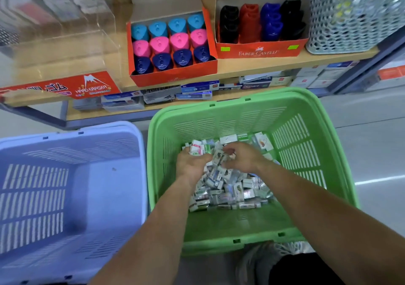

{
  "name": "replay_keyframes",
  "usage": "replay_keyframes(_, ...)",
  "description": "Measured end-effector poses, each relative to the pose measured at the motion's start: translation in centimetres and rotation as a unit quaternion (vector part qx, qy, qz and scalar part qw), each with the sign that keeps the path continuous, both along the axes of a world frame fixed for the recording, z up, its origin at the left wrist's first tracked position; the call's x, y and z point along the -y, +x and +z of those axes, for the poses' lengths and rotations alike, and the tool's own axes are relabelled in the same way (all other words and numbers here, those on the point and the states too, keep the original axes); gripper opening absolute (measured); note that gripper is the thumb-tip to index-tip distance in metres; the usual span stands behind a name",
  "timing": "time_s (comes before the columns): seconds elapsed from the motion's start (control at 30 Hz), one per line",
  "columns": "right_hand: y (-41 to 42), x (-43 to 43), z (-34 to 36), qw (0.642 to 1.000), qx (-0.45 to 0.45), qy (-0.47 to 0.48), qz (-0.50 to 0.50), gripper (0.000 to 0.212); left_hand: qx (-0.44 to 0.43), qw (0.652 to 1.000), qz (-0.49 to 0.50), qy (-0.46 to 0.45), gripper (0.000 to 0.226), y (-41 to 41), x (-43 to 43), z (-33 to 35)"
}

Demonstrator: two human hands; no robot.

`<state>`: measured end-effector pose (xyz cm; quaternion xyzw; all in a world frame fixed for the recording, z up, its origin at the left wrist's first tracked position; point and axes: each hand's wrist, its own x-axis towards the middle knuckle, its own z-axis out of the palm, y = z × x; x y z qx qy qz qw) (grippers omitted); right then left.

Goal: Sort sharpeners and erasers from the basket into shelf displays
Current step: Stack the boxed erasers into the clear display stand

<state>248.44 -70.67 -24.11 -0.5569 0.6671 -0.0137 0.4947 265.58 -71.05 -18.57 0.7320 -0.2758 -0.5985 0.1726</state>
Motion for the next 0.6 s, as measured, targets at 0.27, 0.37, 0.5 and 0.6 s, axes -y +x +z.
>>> replay_keyframes(0.27, 0.3, -0.6, -1.8, 0.999, -0.036, 0.017, 0.032, 0.032, -0.003, 1.000, 0.002, -0.006, 0.082, -0.1, 0.4, 1.0)
replay_keyframes(0.37, -0.1, -0.8, -0.6, 0.999, -0.033, 0.022, 0.008, 0.028, -0.020, 0.999, -0.012, -0.033, 0.084, 0.0, 0.6, 2.3)
replay_keyframes(0.5, -0.7, 0.2, 4.1, 0.996, 0.048, -0.004, -0.077, 0.010, -0.007, 0.992, -0.104, -0.075, 0.071, 0.7, 1.5, 5.7)
replay_keyframes(0.6, -0.6, 0.4, 9.2, 0.984, 0.137, 0.024, -0.107, 0.010, 0.010, 0.977, -0.180, -0.111, 0.052, 2.5, 2.1, 9.5)
